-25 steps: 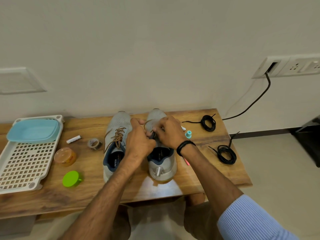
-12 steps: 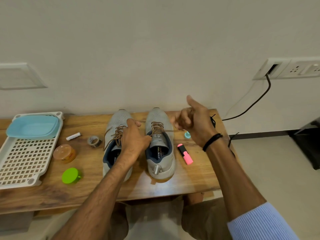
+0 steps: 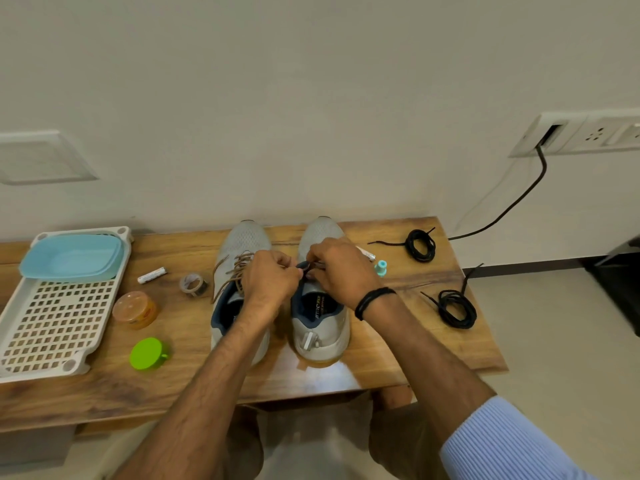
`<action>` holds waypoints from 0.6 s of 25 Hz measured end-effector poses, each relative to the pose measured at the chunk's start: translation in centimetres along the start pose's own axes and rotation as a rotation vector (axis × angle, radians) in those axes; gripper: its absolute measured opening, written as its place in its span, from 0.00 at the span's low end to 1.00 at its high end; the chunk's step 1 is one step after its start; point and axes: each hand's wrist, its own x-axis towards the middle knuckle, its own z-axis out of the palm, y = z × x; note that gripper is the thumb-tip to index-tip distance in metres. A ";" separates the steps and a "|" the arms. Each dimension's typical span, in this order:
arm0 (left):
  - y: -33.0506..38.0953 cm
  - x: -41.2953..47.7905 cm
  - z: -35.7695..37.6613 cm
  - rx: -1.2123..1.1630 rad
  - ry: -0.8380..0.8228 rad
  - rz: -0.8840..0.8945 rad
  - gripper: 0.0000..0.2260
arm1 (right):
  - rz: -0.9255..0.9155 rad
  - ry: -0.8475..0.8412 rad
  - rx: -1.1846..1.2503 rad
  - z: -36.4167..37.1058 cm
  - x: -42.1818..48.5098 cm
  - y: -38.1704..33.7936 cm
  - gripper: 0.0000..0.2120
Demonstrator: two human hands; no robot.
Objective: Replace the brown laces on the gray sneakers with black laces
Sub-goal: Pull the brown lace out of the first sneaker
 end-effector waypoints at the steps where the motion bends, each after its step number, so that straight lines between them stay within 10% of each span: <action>1: 0.0 0.2 0.0 -0.022 -0.004 -0.029 0.07 | -0.004 0.006 -0.025 0.2 0.0 -0.1 0.07; 5: -0.1 0.6 0.1 -0.111 -0.003 -0.127 0.02 | 0.024 0.068 0.033 0.4 0.1 -0.5 0.07; 9: -0.1 0.8 0.1 -0.049 0.007 -0.125 0.07 | 0.433 0.328 0.453 0.0 0.4 0.3 0.03; 12: 0.6 0.1 0.1 0.027 0.030 -0.091 0.08 | 0.191 0.170 0.374 -0.1 -0.1 0.4 0.19; 15: 1.1 -0.7 0.2 0.085 0.043 -0.031 0.13 | 0.000 0.023 0.089 0.4 -0.6 -0.2 0.12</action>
